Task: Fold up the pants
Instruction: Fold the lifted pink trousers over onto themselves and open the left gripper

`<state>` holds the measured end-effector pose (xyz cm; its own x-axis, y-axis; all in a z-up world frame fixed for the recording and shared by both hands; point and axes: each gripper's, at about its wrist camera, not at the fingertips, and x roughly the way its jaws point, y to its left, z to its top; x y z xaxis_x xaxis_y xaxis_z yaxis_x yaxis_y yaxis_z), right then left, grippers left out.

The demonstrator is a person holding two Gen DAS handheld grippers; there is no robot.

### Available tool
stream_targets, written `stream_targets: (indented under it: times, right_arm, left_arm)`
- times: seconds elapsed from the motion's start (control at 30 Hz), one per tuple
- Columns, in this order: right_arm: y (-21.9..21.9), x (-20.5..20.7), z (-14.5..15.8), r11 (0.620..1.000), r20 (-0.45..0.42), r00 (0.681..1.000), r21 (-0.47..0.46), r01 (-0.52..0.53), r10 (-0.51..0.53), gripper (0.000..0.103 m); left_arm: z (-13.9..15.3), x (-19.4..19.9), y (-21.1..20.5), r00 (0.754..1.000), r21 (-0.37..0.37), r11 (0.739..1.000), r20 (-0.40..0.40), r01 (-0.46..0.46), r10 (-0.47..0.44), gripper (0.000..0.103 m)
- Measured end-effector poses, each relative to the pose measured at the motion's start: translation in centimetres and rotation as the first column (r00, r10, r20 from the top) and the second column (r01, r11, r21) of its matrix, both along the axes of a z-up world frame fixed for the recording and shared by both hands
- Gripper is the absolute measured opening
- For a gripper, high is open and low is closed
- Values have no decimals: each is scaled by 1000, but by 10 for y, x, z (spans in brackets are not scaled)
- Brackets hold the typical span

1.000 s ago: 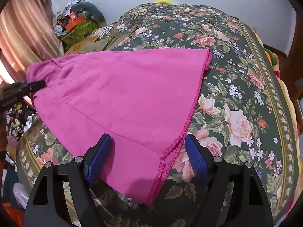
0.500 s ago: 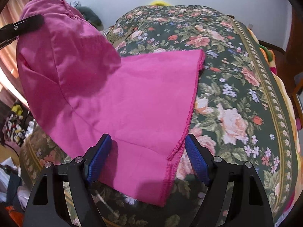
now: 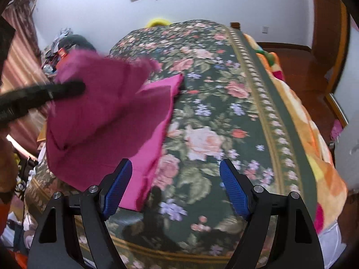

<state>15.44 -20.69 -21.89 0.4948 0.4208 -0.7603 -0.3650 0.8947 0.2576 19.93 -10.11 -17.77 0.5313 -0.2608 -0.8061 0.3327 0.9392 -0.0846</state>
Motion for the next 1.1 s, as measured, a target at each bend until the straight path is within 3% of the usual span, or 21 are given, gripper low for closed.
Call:
stream_targets:
  times: [0.17, 0.27, 0.3, 0.4, 0.43, 0.57, 0.7, 0.93, 1.1]
  right_arm:
    - [-14, -2, -1, 999, -7, 999, 12, 34, -34, 77]
    - [-17, -4, 0, 999, -6, 999, 16, 41, -41, 78]
    - [-17, -5, 0, 999, -6, 999, 17, 42, -42, 78]
    - [-15, -4, 4, 999, 1, 999, 26, 44, -44, 78]
    - [-13, -4, 7, 999, 9, 999, 28, 43, -43, 78]
    - [-6, -1, 17, 998, 40, 998, 46, 35, -37, 78]
    - [9, 6, 21, 997, 51, 999, 73, 15, -19, 78]
    - [37, 13, -8, 999, 1, 999, -7, -34, 34, 78]
    - [34, 13, -30, 999, -54, 998, -5, -41, 41, 78]
  left_arm:
    - [-37, 4, -11, 992, -34, 999, -123, 30, -34, 14]
    - [-40, 0, -15, 987, -32, 997, -141, 69, -73, 17]
    - [-38, -2, -15, 988, -22, 997, -134, 79, -81, 24]
    - [-24, -8, -10, 993, -1, 996, -80, 85, -85, 59]
    - [-19, -8, -6, 995, 3, 997, -58, 78, -77, 62]
    - [2, 2, 25, 1000, 30, 1000, 10, 1, -1, 62]
    - [2, 30, 57, 996, 77, 993, 23, -92, 91, 63]
    - [-29, 93, 105, 979, 180, 965, -23, -193, 200, 63]
    - [-58, 131, 115, 974, 173, 968, -102, -182, 201, 65]
